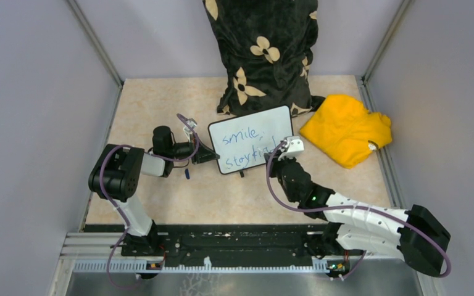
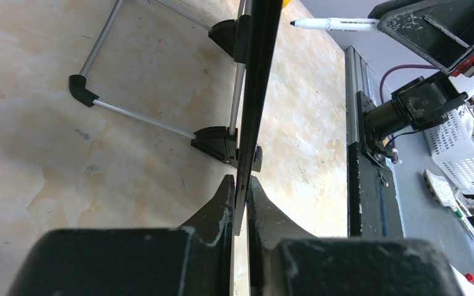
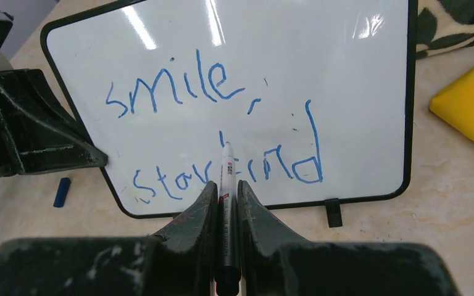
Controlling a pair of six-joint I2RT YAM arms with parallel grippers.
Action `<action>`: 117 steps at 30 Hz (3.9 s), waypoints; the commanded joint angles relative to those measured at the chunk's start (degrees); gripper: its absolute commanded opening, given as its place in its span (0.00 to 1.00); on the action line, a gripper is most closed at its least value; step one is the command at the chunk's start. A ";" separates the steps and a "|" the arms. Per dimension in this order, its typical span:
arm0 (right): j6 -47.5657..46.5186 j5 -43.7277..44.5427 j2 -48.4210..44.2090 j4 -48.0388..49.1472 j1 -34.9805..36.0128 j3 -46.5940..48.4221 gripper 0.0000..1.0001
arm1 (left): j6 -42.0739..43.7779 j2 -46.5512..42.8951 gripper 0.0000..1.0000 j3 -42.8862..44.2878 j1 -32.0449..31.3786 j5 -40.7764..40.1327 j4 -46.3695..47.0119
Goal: Write a sentence on the whiteboard
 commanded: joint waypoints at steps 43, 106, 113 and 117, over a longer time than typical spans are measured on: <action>3.67 1.70 8.14 6.48 -2.66 2.32 0.00 | 0.40 1.73 0.00 0.30 -0.11 -0.81 -3.65; 13.85 4.43 -12.11 3.38 -10.38 -9.95 0.00 | 0.32 1.78 0.00 0.47 -0.18 -0.90 -3.94; 14.61 2.36 -10.32 3.17 -12.03 -9.30 0.00 | 0.32 1.88 0.00 0.47 -0.18 -0.87 -3.93; 15.03 1.37 -9.26 3.20 -12.76 -9.10 0.00 | 0.32 1.91 0.00 0.46 -0.18 -0.82 -3.99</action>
